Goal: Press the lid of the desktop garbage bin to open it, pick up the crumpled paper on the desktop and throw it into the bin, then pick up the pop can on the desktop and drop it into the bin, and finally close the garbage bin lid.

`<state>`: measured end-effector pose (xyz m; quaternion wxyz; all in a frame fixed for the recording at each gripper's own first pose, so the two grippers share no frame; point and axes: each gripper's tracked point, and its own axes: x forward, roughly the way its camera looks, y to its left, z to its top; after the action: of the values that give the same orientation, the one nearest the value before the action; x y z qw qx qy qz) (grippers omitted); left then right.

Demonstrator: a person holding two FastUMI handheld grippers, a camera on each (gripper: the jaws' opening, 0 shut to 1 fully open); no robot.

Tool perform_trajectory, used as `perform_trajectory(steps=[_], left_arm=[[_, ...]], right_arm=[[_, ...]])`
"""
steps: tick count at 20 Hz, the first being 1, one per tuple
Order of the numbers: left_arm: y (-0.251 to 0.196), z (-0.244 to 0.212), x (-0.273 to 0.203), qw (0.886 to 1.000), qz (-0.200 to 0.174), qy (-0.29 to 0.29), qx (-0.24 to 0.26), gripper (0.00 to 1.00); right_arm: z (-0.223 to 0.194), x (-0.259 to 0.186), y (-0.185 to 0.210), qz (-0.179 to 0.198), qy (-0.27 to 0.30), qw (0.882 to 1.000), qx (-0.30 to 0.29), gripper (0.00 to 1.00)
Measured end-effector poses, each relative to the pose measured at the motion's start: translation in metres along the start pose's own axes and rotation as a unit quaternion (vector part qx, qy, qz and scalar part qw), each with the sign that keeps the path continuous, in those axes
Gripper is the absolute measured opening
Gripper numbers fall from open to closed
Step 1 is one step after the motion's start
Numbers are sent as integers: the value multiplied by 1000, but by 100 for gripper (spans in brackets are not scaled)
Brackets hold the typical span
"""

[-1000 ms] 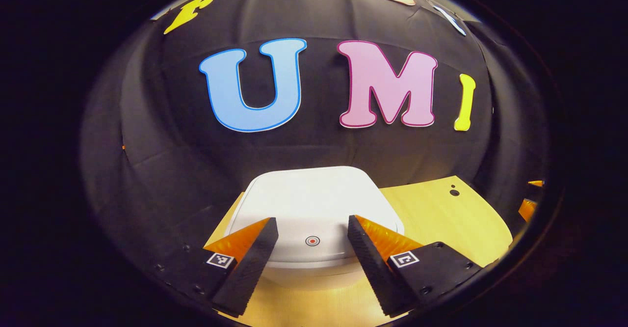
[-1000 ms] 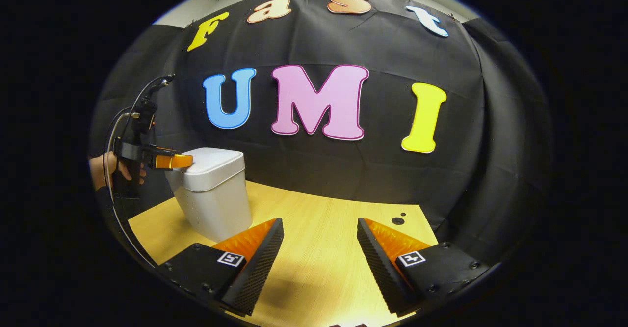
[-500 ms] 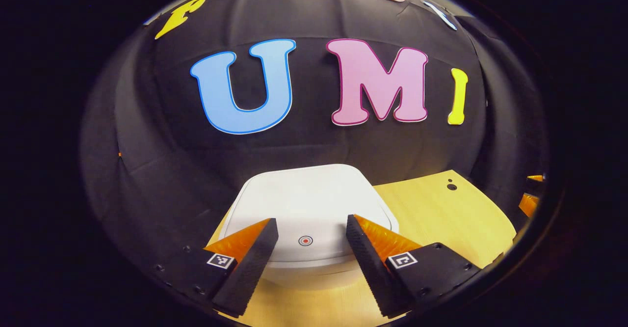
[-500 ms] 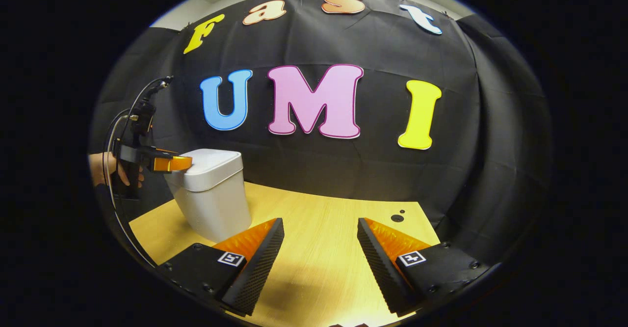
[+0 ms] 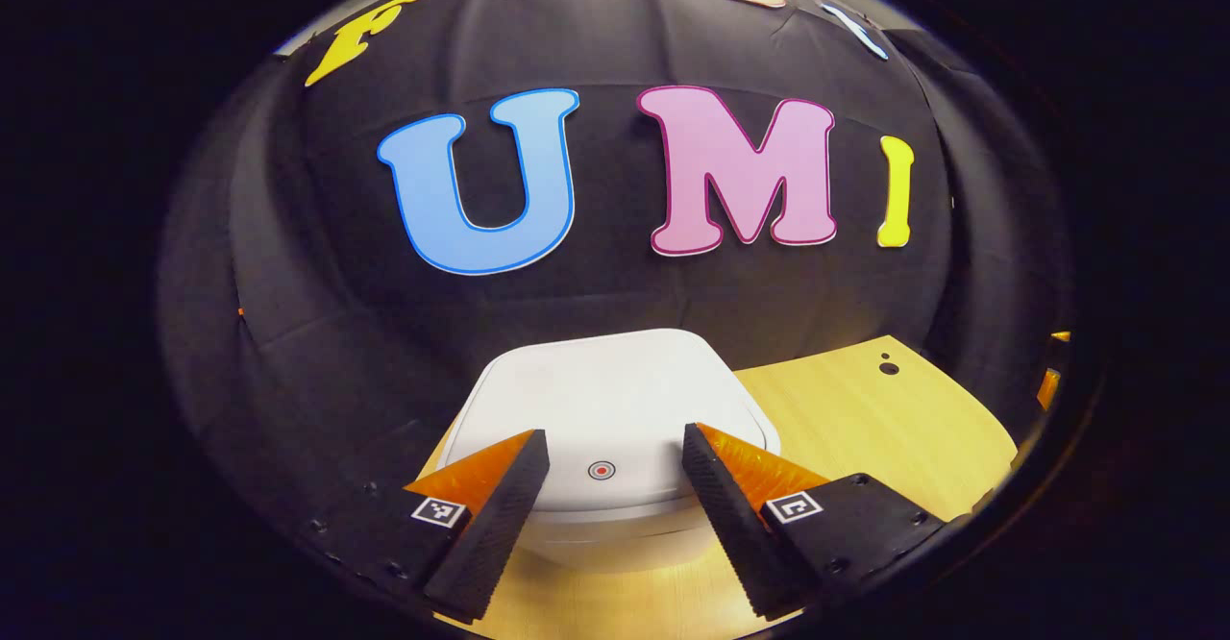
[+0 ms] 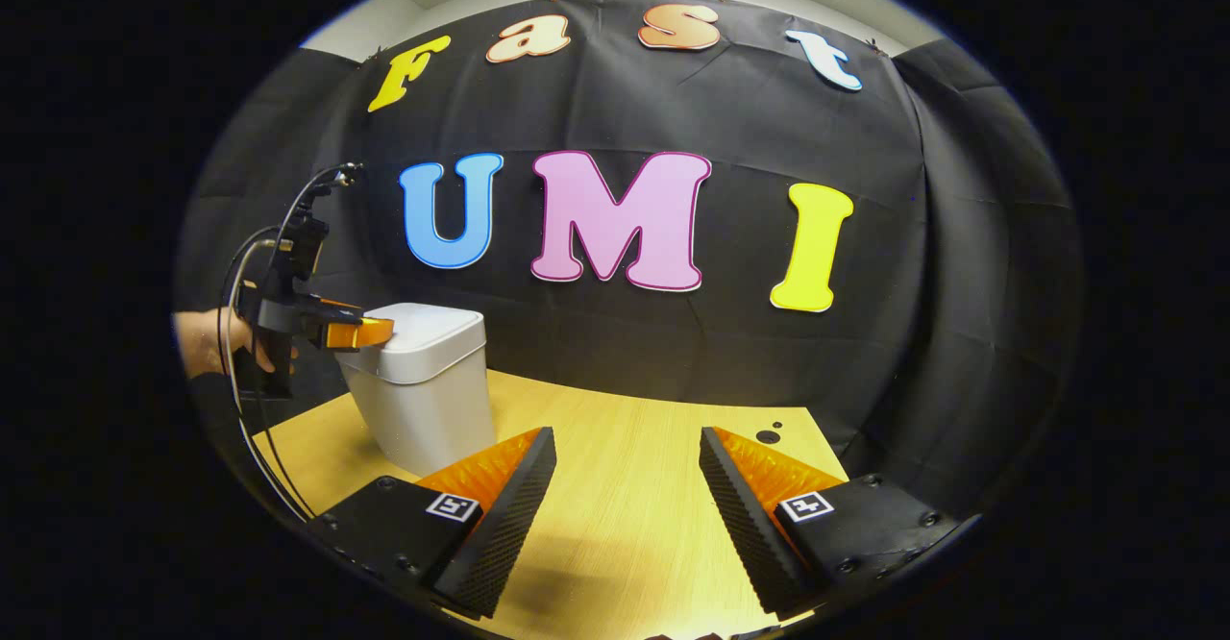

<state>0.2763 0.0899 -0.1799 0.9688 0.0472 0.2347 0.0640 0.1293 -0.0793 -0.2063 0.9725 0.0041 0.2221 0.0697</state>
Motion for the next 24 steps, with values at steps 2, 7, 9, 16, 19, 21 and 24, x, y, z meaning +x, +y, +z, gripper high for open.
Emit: perform_trajectory(steps=[2, 7, 9, 16, 19, 21, 24], left_arm=[[-1, 9, -10, 999, 7, -32, -7, 96], [-8, 52, -74, 994, 15, -110, -19, 96], [-22, 72, -114, 989, 11, -148, -11, 96], [-76, 65, -218, 982, -39, -180, -36, 96], [-72, 58, -235, 979, -54, -183, -64, 96], [-52, 50, -234, 980, -41, -184, -64, 96], [-22, 43, -240, 979, -20, -190, -75, 96]], right_arm=[[6, -9, -1, -8, -5, 1000, -6, 97], [29, -36, 3, -28, -21, 999, 9, 97], [43, -46, 12, -30, -31, 999, 21, 97], [86, -85, 54, -33, -87, 995, 28, 97], [90, -96, 73, -33, -98, 994, 30, 96], [87, -100, 84, -32, -98, 994, 29, 97], [84, -100, 99, -26, -100, 994, 29, 97]])
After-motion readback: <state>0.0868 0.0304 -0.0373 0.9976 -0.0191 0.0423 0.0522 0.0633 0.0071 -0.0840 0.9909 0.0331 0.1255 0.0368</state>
